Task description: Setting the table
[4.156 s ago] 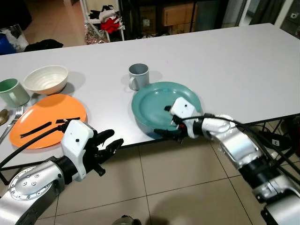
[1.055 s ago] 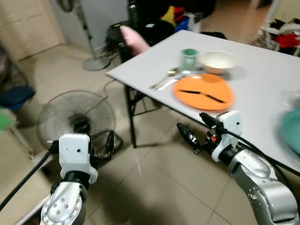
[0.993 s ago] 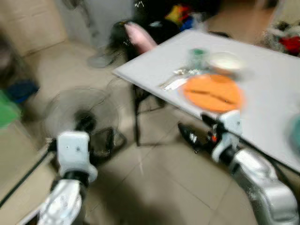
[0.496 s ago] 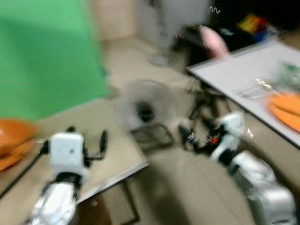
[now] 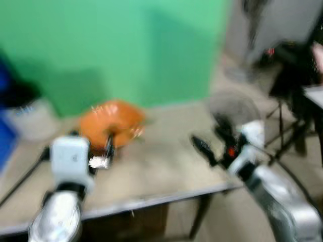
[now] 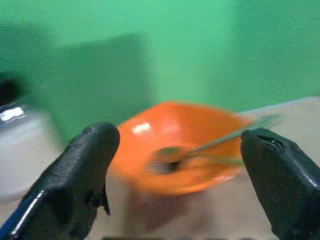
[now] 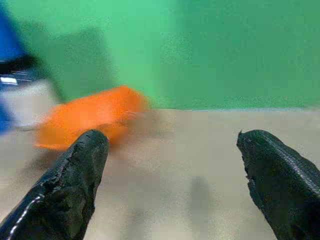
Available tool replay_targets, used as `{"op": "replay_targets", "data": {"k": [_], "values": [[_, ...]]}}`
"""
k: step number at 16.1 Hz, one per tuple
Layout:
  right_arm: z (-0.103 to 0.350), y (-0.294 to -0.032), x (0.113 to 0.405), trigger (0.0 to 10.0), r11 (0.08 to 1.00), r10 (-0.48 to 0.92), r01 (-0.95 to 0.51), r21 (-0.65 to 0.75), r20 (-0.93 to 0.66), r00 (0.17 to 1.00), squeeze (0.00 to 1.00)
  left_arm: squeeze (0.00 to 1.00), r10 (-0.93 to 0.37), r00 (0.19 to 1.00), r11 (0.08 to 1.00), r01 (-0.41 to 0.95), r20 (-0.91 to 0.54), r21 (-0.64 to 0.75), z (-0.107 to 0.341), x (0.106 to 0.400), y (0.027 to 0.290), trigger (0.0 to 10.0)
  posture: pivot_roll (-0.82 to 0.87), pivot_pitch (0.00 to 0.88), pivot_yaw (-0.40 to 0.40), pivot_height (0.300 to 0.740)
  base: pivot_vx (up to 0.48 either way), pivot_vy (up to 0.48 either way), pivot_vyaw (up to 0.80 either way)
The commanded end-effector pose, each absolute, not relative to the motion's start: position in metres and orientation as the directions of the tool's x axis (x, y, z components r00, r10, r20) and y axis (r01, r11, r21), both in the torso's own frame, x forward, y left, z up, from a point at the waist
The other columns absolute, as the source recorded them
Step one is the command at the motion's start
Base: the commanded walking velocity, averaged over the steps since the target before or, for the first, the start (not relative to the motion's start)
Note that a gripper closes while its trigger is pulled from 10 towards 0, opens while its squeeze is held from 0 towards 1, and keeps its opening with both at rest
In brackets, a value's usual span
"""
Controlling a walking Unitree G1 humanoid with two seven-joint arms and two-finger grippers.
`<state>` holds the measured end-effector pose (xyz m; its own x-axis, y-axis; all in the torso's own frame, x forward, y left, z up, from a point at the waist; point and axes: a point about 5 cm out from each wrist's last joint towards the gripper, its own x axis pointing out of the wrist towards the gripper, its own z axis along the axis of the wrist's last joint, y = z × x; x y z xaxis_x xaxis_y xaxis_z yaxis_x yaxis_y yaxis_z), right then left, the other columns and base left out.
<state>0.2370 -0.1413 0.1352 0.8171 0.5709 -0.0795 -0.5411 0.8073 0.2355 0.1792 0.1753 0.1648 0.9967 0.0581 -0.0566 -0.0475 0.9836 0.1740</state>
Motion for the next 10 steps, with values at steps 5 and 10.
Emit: {"op": "replay_targets", "data": {"k": [5, 10], "values": [[0.153, -0.147, 0.248, 10.0, 0.788, 0.599, -0.580, 0.207, -0.044, 0.799, 1.00, 0.00, 0.080, 0.997, 0.974, -0.080, 0.006, 0.210, 0.180, 0.185, 0.178, 10.0, 0.05, 0.000, 0.040, 0.740, 0.000, -0.348, 0.00], [0.170, -0.120, 0.272, 10.0, 0.665, 0.747, -0.741, 0.097, -0.122, 0.654, 0.00, 0.00, 0.031, 0.999, 0.978, -0.021, -0.044, 0.210, 0.177, 0.187, 0.173, 10.0, 0.05, 0.000, 0.041, 0.740, 0.000, 0.000, 0.00]]}}
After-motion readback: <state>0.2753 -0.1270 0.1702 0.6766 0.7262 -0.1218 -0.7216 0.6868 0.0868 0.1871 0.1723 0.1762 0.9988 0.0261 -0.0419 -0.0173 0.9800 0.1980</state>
